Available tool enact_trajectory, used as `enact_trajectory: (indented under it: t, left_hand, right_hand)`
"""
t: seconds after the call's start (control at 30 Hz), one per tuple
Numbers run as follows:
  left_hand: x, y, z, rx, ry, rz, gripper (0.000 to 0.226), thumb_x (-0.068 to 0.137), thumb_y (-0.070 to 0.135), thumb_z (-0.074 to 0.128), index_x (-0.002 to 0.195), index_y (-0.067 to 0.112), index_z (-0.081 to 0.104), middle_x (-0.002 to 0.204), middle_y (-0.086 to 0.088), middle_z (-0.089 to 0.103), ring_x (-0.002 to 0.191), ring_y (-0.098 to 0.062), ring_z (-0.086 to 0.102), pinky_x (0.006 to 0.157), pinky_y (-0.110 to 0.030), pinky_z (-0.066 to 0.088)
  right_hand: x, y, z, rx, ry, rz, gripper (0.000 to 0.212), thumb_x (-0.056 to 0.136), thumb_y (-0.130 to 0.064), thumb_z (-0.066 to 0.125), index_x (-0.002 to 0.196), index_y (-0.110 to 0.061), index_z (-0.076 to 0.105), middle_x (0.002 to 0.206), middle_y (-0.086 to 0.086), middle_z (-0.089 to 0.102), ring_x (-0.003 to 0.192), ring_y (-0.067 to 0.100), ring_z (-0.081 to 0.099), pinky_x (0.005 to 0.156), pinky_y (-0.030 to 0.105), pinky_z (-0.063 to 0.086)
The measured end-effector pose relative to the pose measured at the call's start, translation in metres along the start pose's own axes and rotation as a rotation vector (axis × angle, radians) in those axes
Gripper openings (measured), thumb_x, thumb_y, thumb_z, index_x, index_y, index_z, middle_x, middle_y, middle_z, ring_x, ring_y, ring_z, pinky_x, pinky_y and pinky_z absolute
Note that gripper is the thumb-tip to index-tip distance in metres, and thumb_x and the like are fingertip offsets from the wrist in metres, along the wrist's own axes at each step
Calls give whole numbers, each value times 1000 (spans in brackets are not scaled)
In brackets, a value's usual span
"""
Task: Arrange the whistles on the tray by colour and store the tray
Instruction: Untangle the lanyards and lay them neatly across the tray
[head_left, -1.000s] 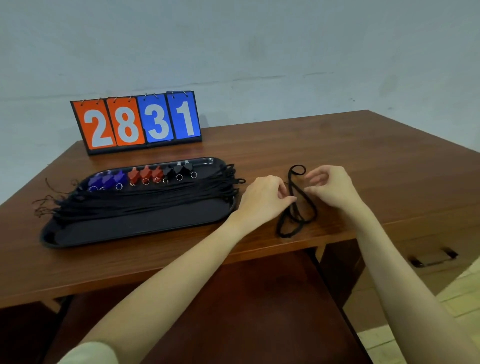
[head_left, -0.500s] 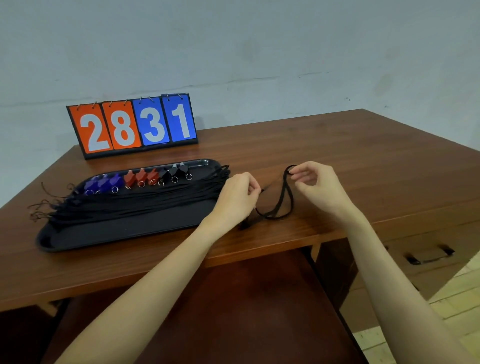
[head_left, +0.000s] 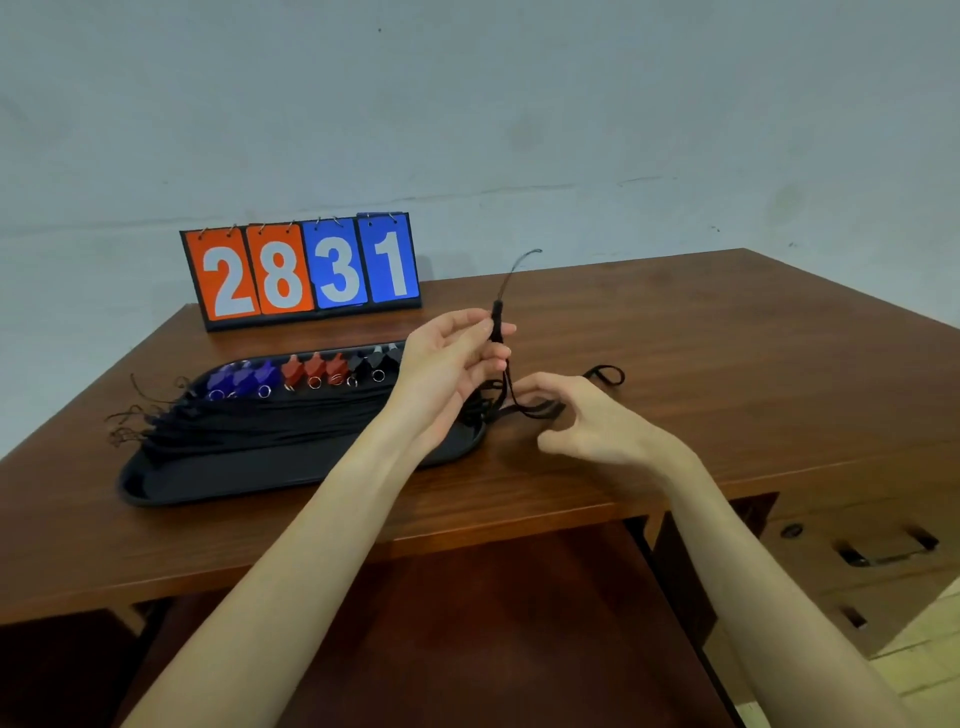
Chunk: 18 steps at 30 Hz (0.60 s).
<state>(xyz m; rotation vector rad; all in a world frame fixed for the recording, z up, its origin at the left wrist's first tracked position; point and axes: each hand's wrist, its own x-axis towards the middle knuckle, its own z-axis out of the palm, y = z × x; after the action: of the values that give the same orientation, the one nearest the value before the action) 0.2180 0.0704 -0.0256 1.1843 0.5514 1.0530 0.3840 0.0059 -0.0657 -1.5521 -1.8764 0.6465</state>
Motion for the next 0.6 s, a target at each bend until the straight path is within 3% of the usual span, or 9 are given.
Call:
enact_trajectory:
  t: [0.1,0.23,0.3,0.37,0.47,0.6]
  left_hand:
    - [-2,6,-6,-69,-12,6,24,94,-3,51,116,-2,59,93,-9,70,70,-10,64,70,-21,56]
    - [-6,12,-18,-56,-8,63,23,95,4,52,114,-3,63,86,-5,64,71,-10,61,69,-19,54]
    - [-6,17,-28,-85,56,95,22,96,8,52,111,-1,64,83,-5,63,70,-9,59,68,-18,53]
    - [-4,23,-44,-124,163,122,20,96,11,53,107,1,66,84,-4,65,69,-8,60,67,-17,53]
    - [-1,32,-71,-150,379,163,19,95,14,55,105,3,65,86,-4,67,68,-7,63,67,-18,53]
    - [-3,42,-107,-129,641,240,18,94,16,57,104,4,66,88,-4,68,68,-5,64,68,-17,52]
  right_hand:
    - [11,-6,10,-36,81,-50,44,81,-33,72,121,-24,56,112,-9,65,104,0,59,96,24,46]
    - [19,-14,18,-33,113,-58,35,83,-48,64,108,-23,62,96,13,69,88,29,65,81,47,54]
    - [19,-20,17,-23,102,-54,33,89,-40,61,93,-7,63,79,15,64,71,32,61,65,41,51]
    - [17,-24,15,-12,90,-60,41,92,-34,58,78,4,56,64,10,52,55,24,55,52,29,45]
    - [11,-27,13,-21,92,-55,39,92,-34,59,64,-8,50,55,0,47,45,13,52,47,20,43]
    - [10,-29,16,-33,135,-44,48,88,-41,62,55,-17,39,53,-6,32,47,7,32,51,17,27]
